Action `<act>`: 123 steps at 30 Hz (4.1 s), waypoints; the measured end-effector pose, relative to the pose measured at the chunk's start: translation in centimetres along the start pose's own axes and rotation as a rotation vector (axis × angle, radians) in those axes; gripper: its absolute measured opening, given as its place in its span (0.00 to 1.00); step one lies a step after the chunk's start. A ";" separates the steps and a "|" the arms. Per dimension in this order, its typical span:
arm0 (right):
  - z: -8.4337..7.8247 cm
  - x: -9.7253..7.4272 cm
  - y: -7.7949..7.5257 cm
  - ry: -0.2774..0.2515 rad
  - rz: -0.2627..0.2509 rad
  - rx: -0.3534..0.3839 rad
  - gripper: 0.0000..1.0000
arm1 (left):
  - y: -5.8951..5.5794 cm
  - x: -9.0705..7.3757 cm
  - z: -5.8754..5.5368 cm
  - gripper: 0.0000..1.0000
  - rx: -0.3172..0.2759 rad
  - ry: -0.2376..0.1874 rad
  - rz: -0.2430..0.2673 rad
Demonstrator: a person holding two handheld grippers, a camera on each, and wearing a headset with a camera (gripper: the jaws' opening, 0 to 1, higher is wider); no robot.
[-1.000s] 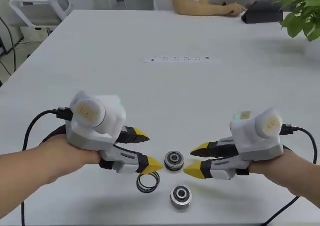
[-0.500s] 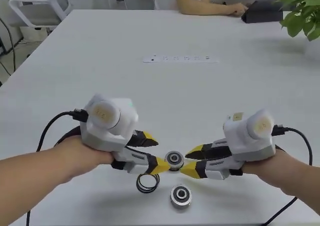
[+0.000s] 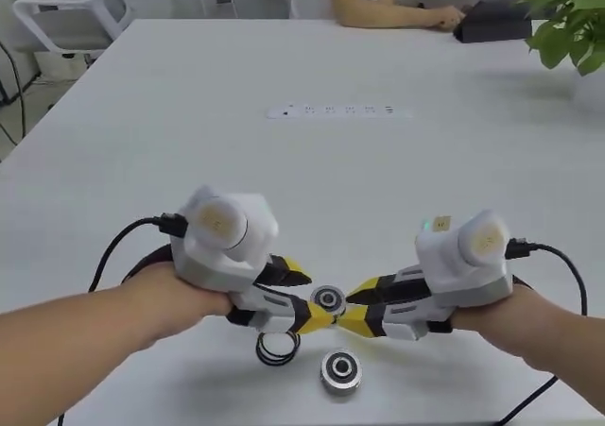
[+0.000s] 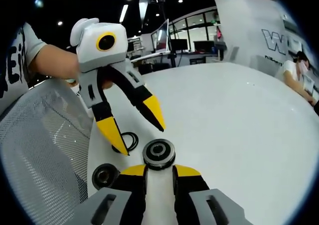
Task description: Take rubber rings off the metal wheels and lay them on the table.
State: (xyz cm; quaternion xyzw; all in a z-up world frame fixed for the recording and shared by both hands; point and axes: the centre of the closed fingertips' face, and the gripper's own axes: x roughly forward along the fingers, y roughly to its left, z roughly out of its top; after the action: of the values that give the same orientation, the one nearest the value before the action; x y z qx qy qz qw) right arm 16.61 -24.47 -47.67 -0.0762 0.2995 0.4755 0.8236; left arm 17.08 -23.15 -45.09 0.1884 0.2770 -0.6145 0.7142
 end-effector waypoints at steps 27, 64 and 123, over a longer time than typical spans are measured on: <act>-0.1 0.1 -0.1 -0.005 -0.008 -0.006 0.13 | 0.3 1.4 0.0 0.09 0.081 0.017 0.043; 0.2 -1.0 -1.3 -0.097 -0.039 0.265 0.00 | 0.6 1.5 0.1 0.07 0.092 -0.017 0.086; 3.3 -0.9 1.1 -0.205 0.088 0.379 0.00 | 0.4 1.5 0.0 0.06 0.092 -0.012 0.107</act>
State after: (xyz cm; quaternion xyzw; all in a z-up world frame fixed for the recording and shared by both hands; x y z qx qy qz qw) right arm 16.72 -23.19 -44.33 0.1415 0.3013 0.4515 0.8279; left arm 17.61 -24.29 -46.04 0.2319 0.2335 -0.5889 0.7382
